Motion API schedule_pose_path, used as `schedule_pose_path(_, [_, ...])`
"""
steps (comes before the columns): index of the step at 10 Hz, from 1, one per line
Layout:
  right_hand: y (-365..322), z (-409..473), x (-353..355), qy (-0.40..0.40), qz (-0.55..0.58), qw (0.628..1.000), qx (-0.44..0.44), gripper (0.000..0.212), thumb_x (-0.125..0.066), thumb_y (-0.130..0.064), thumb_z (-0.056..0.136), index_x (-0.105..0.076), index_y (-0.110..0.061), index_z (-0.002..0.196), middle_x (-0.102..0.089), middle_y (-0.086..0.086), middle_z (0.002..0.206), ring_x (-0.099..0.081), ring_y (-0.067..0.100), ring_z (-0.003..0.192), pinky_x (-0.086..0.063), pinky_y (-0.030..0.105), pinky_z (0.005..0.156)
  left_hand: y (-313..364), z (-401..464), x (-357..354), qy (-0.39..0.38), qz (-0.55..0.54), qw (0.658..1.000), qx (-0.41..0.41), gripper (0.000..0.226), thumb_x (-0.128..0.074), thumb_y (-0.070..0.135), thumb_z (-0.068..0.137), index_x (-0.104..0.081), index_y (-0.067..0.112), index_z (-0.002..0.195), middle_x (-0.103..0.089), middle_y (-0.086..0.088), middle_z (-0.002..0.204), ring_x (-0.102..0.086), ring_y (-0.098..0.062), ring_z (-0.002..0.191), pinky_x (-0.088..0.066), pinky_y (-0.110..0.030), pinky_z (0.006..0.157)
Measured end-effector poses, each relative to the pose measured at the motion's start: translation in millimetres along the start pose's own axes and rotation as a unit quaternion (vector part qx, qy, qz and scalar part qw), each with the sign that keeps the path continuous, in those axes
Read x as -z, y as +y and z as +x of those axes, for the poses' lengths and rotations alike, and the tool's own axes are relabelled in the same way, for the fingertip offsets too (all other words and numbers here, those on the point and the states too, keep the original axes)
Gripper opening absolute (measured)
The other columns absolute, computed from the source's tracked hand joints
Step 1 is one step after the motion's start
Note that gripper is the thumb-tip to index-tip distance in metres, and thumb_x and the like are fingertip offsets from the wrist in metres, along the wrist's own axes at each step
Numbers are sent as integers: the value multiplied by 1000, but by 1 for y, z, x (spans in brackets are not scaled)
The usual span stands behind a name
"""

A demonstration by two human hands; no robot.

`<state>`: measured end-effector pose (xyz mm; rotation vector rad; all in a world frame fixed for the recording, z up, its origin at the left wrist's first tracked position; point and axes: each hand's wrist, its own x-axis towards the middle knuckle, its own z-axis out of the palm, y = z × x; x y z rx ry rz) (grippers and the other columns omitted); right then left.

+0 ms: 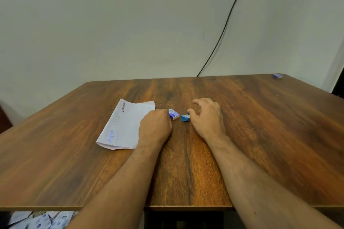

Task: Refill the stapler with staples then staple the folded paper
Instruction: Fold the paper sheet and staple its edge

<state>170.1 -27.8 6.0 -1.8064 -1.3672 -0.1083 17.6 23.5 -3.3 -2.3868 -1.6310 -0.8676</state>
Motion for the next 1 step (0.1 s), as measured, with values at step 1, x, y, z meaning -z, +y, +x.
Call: schedule_pose_path(1, [-6, 2, 9, 17, -15, 999, 37, 49, -60, -37, 96, -56, -19, 141, -47, 1, 152, -38, 21, 138, -33, 36, 113, 2, -3, 8, 15, -22, 1000, 1, 22, -46, 24, 99, -66, 18, 90, -71, -4, 91, -61, -19, 78, -45, -31, 66])
